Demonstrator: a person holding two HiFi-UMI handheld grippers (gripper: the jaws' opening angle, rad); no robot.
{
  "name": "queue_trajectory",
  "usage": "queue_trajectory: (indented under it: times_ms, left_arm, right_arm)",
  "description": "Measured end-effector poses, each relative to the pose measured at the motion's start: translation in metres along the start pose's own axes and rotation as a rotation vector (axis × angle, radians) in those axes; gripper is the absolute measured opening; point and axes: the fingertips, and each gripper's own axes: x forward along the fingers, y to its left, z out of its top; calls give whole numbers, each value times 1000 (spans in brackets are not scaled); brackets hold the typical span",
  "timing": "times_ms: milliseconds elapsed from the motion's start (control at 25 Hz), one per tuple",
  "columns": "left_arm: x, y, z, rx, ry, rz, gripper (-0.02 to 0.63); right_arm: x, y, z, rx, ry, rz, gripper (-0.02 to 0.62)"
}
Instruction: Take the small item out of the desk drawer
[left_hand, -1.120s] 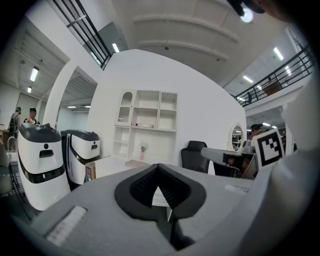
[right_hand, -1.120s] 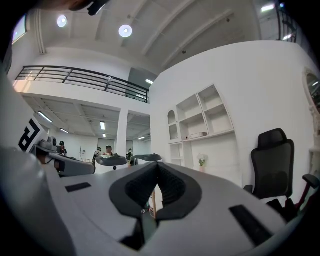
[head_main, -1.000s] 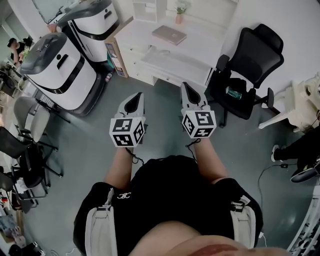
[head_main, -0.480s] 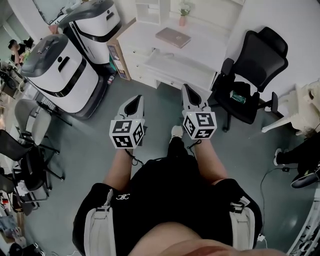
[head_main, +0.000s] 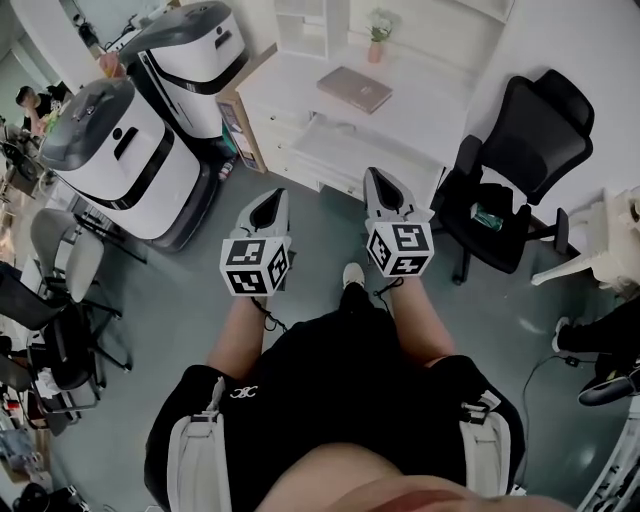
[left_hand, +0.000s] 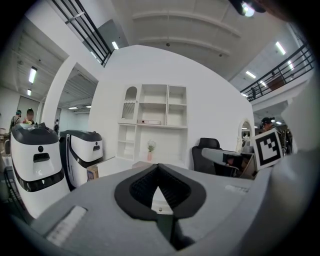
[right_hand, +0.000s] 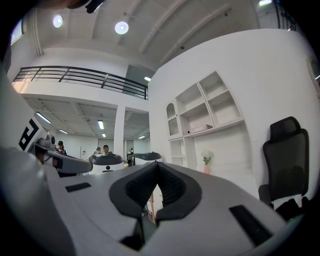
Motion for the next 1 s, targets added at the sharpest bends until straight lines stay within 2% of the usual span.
queue_trajectory:
  times_ms: [640,840,1000]
  left_arm:
    - [221,77,51,-48,18,91,14]
    - [263,96,51,-75,42,103,14]
    - [282,118,42,-75,81,92,14]
  right_arm:
    - [227,-108,1,-17,81,123,-3]
    - [275,-129,-11,-12,125,138,-3]
    - [299,-130,-27,-12,158,129,-3]
